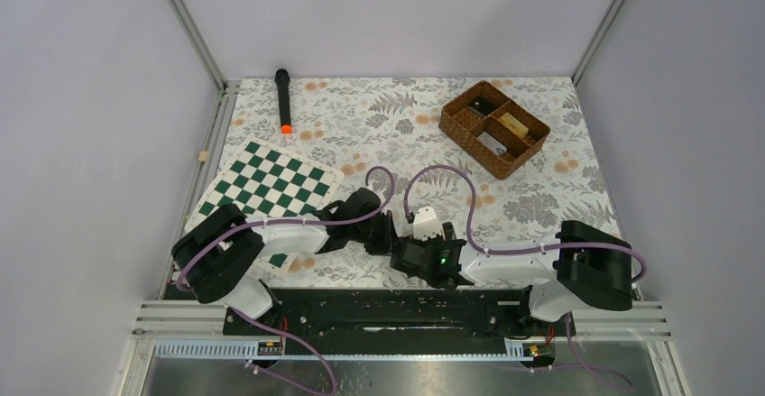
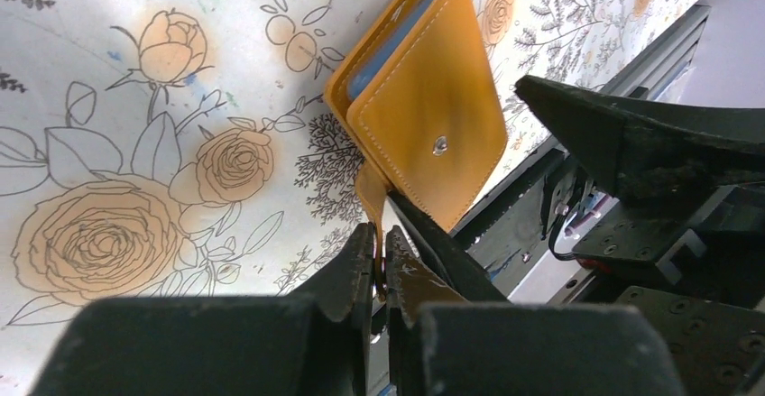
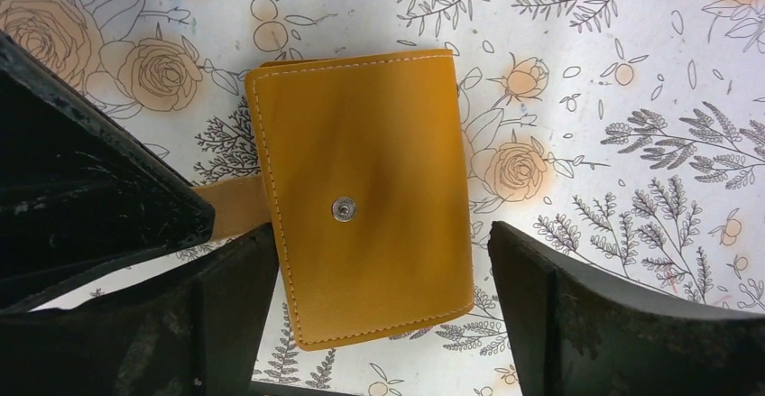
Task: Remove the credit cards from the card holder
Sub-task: Open the card holder at the center of the board.
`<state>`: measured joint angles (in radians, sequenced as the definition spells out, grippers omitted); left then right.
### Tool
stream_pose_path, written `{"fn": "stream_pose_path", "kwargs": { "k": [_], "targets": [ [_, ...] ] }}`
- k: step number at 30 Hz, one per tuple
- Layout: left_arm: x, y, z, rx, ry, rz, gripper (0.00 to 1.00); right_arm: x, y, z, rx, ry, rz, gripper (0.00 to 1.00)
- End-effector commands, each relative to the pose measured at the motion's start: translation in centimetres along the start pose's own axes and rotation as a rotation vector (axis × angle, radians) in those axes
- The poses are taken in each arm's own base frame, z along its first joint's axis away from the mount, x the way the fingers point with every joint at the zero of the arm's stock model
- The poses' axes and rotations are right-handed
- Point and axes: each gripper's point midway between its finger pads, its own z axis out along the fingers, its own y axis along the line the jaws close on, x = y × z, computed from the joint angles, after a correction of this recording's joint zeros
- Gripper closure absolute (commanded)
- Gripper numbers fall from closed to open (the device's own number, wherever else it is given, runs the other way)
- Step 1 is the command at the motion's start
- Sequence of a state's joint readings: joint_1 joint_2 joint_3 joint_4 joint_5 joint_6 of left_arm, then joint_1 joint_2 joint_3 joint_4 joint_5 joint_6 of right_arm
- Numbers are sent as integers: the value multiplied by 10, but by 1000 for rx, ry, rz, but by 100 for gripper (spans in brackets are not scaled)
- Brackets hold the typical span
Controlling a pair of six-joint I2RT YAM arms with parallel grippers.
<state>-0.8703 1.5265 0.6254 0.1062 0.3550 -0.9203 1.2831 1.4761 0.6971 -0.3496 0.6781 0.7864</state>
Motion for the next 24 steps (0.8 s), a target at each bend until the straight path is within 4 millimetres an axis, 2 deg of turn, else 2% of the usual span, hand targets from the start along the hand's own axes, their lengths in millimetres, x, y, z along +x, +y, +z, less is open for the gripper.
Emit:
{"fn": "stream_pose_path", "kwargs": {
  "k": [1, 9, 18, 24],
  "targets": [
    [-5, -3, -7, -2, -28, 34, 100, -18, -13, -9, 64, -67, 21, 10],
    [-3, 8, -9, -53, -22, 44, 100, -26, -28, -23, 38, -119, 80, 18],
    [-3, 7, -11, -58, -17, 57, 100, -23, -47, -23, 84, -133, 97, 20],
    [-1, 18, -14, -110, -7, 61, 100, -19, -65, -23, 94, -126, 161, 23]
  ]
}}
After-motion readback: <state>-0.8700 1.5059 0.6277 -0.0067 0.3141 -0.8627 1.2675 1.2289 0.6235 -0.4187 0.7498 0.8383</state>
